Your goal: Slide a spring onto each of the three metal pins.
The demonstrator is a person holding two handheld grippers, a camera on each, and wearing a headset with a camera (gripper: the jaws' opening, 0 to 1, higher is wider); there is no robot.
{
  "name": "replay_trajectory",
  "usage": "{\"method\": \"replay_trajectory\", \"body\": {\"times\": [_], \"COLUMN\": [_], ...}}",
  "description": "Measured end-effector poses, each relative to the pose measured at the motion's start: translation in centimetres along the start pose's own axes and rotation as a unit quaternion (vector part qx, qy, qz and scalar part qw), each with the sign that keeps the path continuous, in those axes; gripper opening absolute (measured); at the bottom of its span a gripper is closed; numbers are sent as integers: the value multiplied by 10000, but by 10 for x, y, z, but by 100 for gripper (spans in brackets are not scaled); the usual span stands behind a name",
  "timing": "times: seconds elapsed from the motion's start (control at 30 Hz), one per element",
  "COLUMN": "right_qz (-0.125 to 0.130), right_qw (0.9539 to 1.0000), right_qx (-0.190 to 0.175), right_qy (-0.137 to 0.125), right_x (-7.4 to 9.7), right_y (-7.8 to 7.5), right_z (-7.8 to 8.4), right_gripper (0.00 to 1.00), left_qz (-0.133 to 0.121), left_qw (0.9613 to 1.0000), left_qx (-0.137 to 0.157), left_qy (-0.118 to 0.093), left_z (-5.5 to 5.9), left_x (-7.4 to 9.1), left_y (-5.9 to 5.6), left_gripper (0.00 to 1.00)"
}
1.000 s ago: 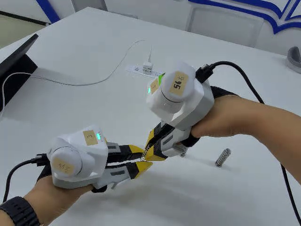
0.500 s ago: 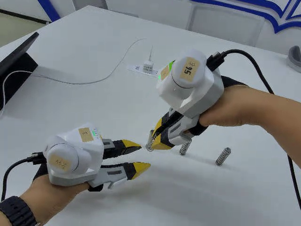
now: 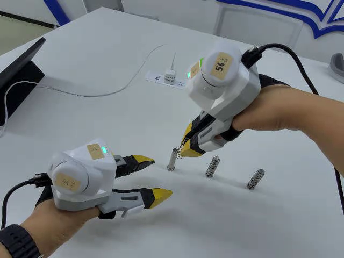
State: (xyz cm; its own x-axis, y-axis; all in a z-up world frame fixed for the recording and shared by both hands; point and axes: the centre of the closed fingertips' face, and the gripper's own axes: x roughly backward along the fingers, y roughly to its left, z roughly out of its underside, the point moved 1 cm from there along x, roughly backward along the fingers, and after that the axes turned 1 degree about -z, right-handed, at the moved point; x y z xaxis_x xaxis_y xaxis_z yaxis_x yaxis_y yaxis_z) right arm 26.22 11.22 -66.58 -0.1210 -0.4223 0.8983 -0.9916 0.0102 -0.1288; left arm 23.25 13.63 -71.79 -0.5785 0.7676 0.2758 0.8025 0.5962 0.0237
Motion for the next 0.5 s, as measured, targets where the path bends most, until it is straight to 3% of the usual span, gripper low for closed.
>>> {"method": "replay_trajectory", "body": {"times": [0.5], "right_qz": [-41], "right_qw": [9997], "right_qx": [-103], "right_qy": [216], "right_x": [-16], "right_y": [-15], "right_z": [2], "right_gripper": [12], "left_qz": [-52], "left_qw": [9999], "left_qx": [135], "left_qy": [46], "left_z": [4], "left_x": [0], "left_y": [4], "left_gripper": [55]}}
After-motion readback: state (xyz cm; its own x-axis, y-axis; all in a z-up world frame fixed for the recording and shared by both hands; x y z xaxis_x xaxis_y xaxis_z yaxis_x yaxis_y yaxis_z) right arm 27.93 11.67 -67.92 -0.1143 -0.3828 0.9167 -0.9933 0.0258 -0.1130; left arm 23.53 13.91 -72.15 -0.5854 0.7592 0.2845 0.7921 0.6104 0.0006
